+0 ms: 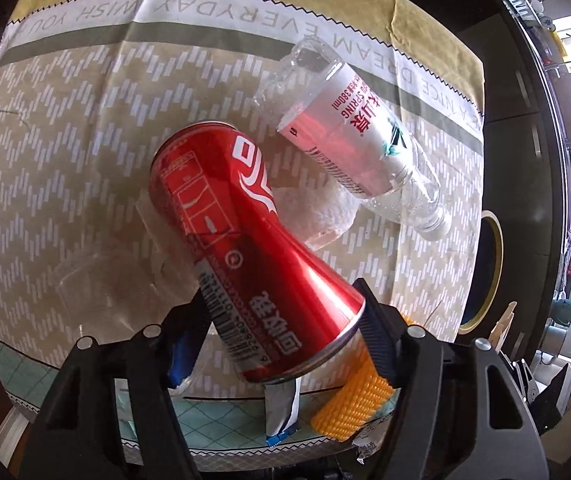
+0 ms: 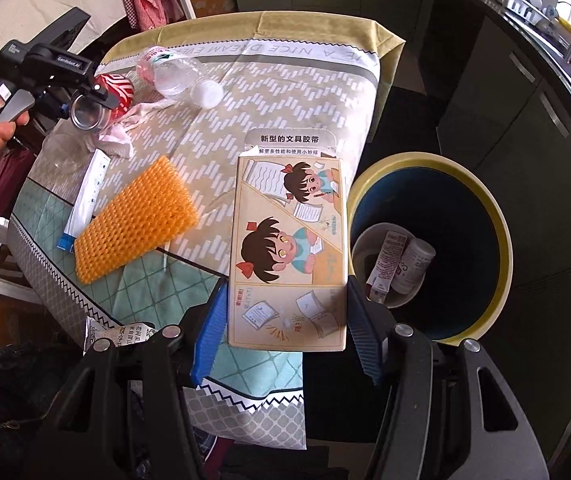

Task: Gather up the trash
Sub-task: 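Carry the cartoon box over the bin with the right tool while the left tool grasps the red can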

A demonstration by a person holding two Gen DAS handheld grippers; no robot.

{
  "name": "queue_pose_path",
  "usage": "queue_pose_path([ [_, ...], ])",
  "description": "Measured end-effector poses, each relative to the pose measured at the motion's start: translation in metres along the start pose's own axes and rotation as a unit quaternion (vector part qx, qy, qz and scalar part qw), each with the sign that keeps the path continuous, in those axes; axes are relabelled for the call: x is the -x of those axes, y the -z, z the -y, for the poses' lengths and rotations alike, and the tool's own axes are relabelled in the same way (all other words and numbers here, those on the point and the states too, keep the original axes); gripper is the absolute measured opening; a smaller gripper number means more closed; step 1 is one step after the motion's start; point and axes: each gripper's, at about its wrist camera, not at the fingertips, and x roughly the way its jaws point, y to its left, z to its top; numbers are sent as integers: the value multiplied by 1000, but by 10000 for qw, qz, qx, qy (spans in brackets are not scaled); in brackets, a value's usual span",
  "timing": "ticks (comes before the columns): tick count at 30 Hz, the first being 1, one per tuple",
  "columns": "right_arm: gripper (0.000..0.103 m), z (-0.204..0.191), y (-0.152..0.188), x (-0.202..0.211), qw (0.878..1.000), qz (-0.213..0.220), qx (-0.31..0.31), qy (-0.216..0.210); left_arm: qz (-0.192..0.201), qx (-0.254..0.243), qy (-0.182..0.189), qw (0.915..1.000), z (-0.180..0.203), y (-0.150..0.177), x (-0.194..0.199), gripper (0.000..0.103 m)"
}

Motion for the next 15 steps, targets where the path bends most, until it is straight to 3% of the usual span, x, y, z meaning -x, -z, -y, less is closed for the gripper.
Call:
queue_pose_path([
  [15, 57, 53, 0, -5, 9974, -70, -658, 269, 443, -703, -185, 9964, -4, 21, 45, 64],
])
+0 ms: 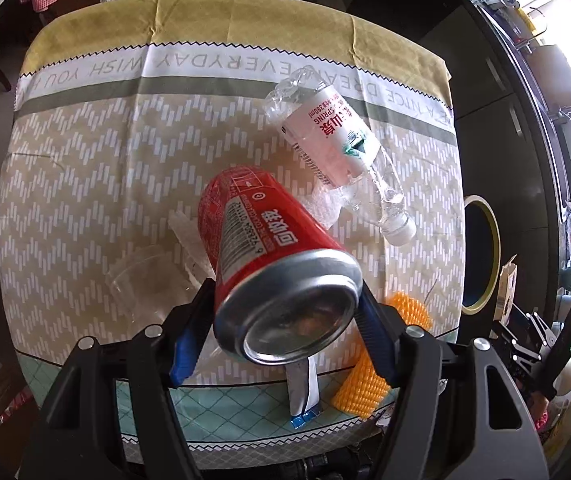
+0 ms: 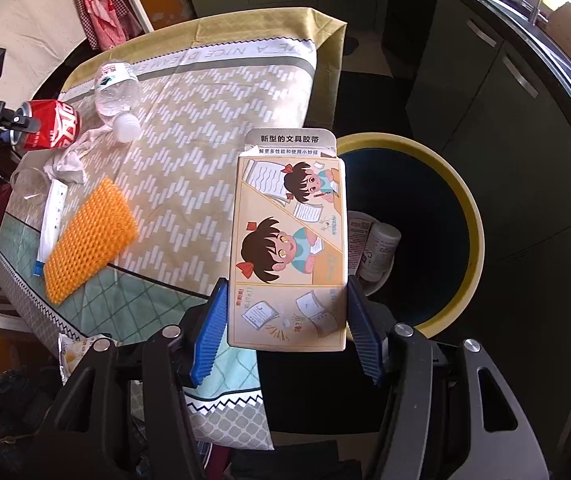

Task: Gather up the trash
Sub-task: 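Open the right tool over the bin to drop the cartoon box, then carry the red can over the bin with the left tool and open it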

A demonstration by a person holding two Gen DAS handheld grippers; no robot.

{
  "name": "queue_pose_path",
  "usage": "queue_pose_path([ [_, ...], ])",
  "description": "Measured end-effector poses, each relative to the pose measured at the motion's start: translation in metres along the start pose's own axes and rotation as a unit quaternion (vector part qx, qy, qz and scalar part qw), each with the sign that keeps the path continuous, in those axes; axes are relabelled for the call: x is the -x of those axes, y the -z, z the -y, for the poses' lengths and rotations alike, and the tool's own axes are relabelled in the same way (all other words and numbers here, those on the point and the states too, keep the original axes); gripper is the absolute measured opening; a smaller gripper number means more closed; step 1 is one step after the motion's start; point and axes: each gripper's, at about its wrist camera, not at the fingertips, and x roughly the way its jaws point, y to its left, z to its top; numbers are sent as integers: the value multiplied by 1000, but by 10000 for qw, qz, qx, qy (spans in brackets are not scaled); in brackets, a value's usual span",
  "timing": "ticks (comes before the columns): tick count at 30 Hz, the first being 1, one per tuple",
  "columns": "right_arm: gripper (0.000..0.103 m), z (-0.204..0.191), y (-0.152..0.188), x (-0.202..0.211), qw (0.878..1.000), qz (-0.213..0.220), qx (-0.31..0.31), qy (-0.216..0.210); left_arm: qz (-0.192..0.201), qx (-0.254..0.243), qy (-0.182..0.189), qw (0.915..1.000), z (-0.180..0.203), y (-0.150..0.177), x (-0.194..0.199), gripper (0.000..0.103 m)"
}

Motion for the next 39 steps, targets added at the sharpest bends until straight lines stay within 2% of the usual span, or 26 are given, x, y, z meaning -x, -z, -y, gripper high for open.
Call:
queue_pose_path([
  [7, 57, 51, -11, -25, 9970, -147, -717, 267, -80, -48, -147, 9998, -7, -4, -9, 65],
  [11, 57, 83, -18, -43, 9918, -301, -1170, 422, 13, -238, -284, 9993, -1, -5, -10, 64],
  [13, 67, 99, -20, -55, 9880, -404, -1422, 442, 49, -322, -337, 9989, 1, -4, -10, 64],
  [14, 75, 106, -20, -59, 9859, -384, -1532, 545, 59, -383, -370, 9986, 2, -3, -10, 64],
  [16, 75, 111, -18, -61, 9846, -341, -1608, 593, 79, -489, -431, 9978, 4, -1, -9, 64],
  [19, 75, 109, -13, -61, 9836, -306, -1734, 384, 80, -577, -445, 9973, 4, 2, -8, 64],
  [29, 75, 66, -18, -43, 9918, -172, -1225, 327, 257, -772, -306, 9962, 9, 9, 22, 64],
  [39, 75, 33, -18, -39, 9960, -138, -855, 238, 278, -1195, -120, 9924, 40, 22, 37, 64],
])
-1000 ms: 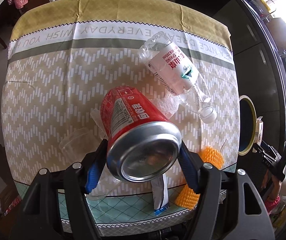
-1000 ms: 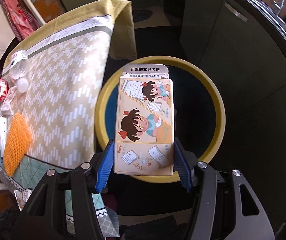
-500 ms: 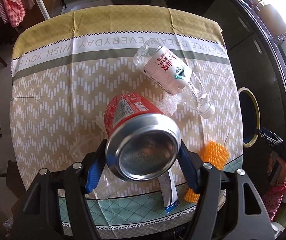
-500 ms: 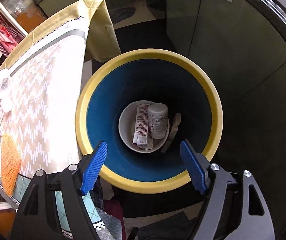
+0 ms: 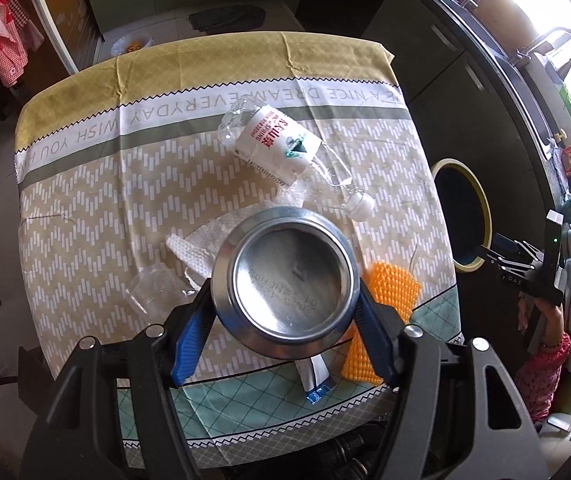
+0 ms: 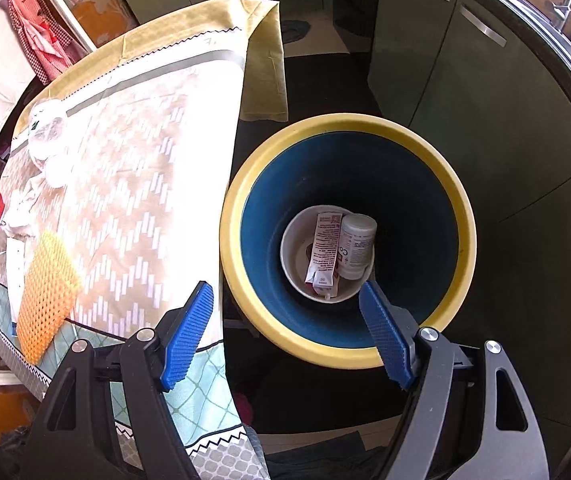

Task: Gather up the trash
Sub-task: 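Carry the red can over the bin with the left tool and open it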

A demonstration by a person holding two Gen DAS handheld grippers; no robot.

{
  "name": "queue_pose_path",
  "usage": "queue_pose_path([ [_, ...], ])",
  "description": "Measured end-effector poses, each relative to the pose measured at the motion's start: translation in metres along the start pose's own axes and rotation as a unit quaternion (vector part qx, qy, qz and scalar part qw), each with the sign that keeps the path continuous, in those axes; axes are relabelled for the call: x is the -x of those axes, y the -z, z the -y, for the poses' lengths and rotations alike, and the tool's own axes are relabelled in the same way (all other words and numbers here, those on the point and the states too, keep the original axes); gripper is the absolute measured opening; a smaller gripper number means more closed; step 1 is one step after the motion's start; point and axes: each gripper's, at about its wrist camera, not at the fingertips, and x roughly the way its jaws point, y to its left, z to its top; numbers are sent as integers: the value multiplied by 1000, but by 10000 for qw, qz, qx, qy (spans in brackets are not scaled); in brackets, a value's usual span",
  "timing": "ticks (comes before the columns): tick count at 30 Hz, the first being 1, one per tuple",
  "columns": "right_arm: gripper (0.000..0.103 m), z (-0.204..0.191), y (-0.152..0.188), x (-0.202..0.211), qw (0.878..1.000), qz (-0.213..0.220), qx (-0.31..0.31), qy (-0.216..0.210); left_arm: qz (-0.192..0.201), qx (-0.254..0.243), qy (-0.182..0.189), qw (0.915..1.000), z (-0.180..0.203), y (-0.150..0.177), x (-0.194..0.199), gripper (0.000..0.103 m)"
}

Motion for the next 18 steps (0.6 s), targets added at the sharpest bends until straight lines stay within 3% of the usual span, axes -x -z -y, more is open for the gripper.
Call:
queue_pose_path([
  [18, 75, 28, 25, 16, 9998, 72, -189, -48, -141, -859, 358, 9956, 103, -30, -22, 64],
])
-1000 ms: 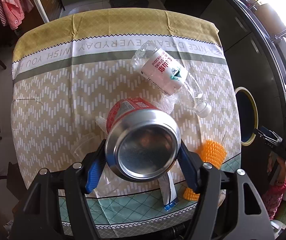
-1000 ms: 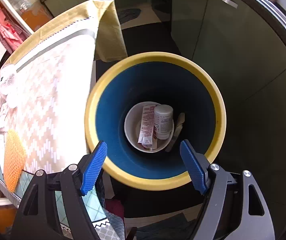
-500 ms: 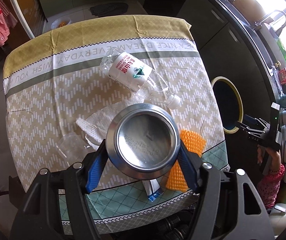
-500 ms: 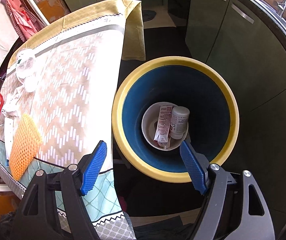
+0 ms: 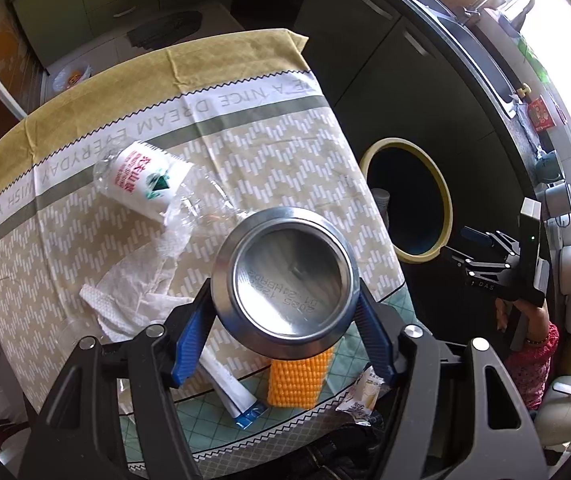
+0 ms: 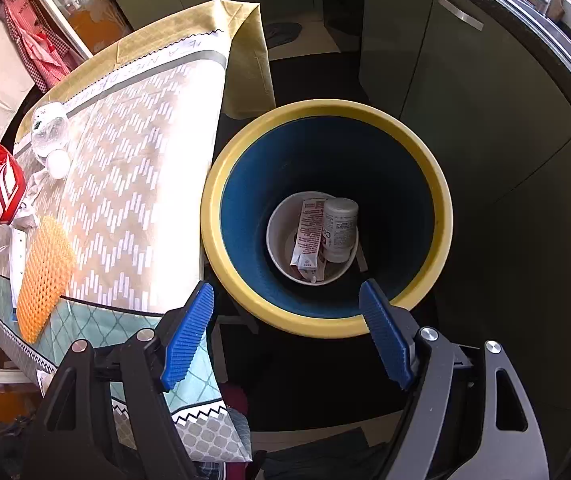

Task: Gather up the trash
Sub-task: 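Carry the red can over the bin with the left tool and open it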

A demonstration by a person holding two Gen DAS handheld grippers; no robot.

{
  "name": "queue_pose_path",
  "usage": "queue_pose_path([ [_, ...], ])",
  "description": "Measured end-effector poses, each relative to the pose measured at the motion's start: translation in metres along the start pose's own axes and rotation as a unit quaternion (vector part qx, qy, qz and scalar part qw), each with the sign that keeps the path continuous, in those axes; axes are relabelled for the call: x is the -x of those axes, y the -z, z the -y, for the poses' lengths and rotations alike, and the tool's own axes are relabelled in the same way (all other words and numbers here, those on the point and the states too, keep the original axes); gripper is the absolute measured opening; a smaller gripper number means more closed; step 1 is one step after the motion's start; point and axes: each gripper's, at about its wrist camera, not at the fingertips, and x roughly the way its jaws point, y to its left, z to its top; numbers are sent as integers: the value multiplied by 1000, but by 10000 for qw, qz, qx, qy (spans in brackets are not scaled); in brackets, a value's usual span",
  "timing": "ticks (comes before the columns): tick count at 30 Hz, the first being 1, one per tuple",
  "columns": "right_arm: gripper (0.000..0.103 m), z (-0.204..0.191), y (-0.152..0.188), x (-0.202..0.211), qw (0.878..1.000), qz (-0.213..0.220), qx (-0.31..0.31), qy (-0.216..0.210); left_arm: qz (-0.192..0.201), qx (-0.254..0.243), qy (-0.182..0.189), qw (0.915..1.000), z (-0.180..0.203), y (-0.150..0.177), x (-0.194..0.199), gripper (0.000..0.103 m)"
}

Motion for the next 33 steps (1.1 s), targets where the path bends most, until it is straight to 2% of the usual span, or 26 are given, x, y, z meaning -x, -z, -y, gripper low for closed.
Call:
queue_pose_path([
  [5, 75, 16, 13, 11, 9999, 79, -132, -5, -19, -357, 108, 9993, 41, -25, -11, 64],
  [11, 75, 38, 30, 27, 9994, 149, -316, 39, -88, -885, 293, 9956, 108, -60, -36, 64],
  [16, 75, 56, 42, 36, 9987, 159, -467, 89, -312, -1221, 414, 9912, 164, -81, -81, 64],
  [22, 75, 68, 53, 44, 9979, 148, -611, 166, -624, -1416, 471, 9868, 206, -92, -142, 64],
  [25, 75, 69, 55, 48, 9977, 131, -633, 206, -689, -1504, 445, 9852, 217, -93, -160, 64],
  [27, 75, 68, 56, 51, 9978, 113, -620, 226, -687, -1484, 437, 9856, 218, -94, -163, 68],
  [31, 75, 63, 57, 58, 9981, 98, -539, 289, -609, -1431, 516, 9865, 208, -94, -153, 75],
  [33, 75, 55, 54, 61, 9982, 134, -503, 295, -523, -1381, 547, 9875, 200, -95, -139, 75],
])
